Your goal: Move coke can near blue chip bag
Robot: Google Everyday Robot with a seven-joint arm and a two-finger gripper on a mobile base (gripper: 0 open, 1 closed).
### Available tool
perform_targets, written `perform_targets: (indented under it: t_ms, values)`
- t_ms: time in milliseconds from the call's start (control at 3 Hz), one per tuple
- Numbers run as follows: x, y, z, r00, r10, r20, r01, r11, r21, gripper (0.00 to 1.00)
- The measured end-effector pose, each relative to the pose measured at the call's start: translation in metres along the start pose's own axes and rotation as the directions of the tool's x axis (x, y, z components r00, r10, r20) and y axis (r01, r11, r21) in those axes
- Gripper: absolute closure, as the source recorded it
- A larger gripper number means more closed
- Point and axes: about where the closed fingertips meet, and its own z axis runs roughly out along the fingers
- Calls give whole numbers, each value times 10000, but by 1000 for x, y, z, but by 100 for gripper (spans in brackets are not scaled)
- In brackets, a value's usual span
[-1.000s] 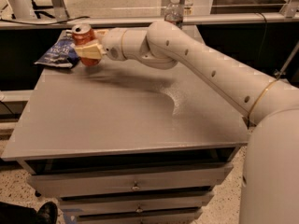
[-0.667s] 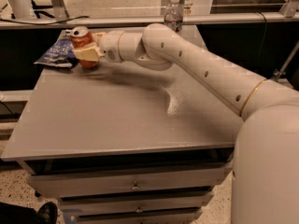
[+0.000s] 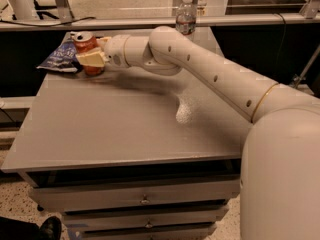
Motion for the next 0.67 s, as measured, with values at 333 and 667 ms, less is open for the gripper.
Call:
perform_targets:
  t_ms: [333, 667]
  values:
    - [1, 2, 0, 9999, 115, -6, -115, 9999, -56, 35]
    - [1, 8, -1, 9995, 299, 53, -298, 9994, -186, 12]
